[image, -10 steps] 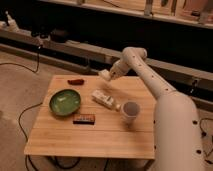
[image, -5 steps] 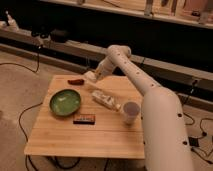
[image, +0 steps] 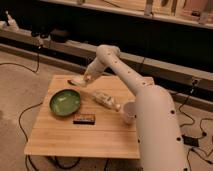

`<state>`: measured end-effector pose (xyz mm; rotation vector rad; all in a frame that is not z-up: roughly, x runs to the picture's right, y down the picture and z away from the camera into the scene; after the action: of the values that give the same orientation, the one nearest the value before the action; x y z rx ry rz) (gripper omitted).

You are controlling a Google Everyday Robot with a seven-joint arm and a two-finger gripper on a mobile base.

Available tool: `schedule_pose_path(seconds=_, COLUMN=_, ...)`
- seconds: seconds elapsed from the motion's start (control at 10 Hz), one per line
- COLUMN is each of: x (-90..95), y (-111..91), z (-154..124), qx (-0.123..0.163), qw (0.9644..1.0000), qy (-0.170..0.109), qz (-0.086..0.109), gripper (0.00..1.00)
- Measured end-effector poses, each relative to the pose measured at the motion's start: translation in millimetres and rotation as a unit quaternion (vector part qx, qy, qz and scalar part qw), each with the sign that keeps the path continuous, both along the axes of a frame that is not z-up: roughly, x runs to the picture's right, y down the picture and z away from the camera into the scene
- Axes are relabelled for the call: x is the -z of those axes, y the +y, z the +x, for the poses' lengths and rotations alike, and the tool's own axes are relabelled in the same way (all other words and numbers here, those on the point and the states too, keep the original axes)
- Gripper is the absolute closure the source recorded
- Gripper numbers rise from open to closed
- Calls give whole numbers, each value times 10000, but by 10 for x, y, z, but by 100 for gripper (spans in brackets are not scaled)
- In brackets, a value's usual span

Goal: Place the white sponge in the ceramic bowl

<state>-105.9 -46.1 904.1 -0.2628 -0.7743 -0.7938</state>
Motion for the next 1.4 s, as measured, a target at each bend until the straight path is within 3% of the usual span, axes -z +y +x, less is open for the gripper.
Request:
schedule_pose_path(seconds=0.5, x=197, y=173, z=-346, qx=448, qw=9978, qy=-481, qz=-104, gripper=100)
schedule_pose_path(seconds=0.6, x=219, y=184, z=-390, qx=493, qw=9973, qy=-539, qz=-109, gripper=95)
schedule_pose_path(seconds=1.2, x=290, y=166, z=-493, qx=514, qw=9957, qy=-725, qz=-257, gripper=35)
schedule_pose_path(seconds=1.4, x=210, y=240, z=-431, qx=718, qw=9954, qy=-564, qz=-277, gripper=20)
